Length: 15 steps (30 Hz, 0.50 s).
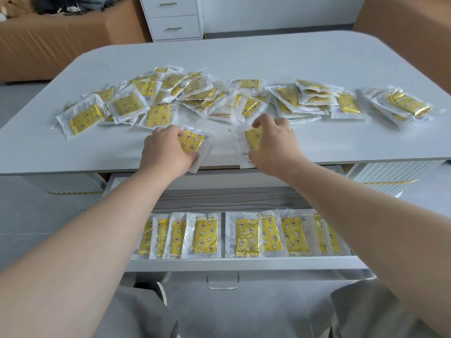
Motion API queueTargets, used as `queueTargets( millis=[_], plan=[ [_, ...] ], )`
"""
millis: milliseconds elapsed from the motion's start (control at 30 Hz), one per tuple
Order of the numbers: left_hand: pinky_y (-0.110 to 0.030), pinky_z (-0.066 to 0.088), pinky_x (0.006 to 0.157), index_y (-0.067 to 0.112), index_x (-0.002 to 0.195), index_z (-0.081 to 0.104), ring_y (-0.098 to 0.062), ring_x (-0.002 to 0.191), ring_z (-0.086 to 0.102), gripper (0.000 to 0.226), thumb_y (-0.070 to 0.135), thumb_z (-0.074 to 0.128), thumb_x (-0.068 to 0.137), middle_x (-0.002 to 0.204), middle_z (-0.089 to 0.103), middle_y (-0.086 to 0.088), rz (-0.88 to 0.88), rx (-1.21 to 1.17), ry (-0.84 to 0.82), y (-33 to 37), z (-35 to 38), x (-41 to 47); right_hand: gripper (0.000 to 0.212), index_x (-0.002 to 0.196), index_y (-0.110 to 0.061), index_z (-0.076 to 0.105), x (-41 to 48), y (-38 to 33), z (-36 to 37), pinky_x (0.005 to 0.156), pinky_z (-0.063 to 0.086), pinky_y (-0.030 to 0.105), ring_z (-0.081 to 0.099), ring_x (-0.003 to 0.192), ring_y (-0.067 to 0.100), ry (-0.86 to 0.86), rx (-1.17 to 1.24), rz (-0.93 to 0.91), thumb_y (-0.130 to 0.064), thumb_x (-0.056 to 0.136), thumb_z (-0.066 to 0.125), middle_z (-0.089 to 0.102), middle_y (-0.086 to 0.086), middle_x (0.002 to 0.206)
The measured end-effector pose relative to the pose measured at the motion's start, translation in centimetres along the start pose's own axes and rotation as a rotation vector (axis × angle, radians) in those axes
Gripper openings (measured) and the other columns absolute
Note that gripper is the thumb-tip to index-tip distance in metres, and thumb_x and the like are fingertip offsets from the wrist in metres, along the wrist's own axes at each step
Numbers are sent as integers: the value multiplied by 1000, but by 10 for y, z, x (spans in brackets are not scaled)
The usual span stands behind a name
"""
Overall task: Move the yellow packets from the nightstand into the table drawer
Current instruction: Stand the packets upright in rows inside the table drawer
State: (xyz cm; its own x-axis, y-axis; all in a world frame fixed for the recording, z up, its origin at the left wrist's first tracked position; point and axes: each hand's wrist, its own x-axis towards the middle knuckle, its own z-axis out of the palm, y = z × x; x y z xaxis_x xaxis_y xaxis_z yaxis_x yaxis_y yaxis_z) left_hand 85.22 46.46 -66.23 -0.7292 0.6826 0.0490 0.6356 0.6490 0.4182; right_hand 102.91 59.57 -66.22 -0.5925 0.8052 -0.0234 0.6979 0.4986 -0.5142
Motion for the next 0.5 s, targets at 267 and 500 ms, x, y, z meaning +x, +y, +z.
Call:
queueTargets(
  millis=[267, 500],
  plan=[
    [-36, 47, 94, 20, 152, 31, -27, 122, 54, 99, 21, 90, 73, 147, 46, -4, -197, -282, -108, 11, -8, -8, 92, 152, -41, 22, -6, 5, -15, 42, 44, 25, 57, 66, 19, -62, 371, 156, 7, 80, 54, 56, -1, 95],
    [-28, 53, 79, 12, 94, 70, -20, 87, 71, 11, 11, 77, 87, 91, 75, 0, -46, -421, -439, 28, -19, -39, 39, 123, -28, 51, -18, 18, -16, 48, 51, 27, 61, 61, 16, 10, 372, 117, -12, 89, 60, 63, -1, 82]
  ],
)
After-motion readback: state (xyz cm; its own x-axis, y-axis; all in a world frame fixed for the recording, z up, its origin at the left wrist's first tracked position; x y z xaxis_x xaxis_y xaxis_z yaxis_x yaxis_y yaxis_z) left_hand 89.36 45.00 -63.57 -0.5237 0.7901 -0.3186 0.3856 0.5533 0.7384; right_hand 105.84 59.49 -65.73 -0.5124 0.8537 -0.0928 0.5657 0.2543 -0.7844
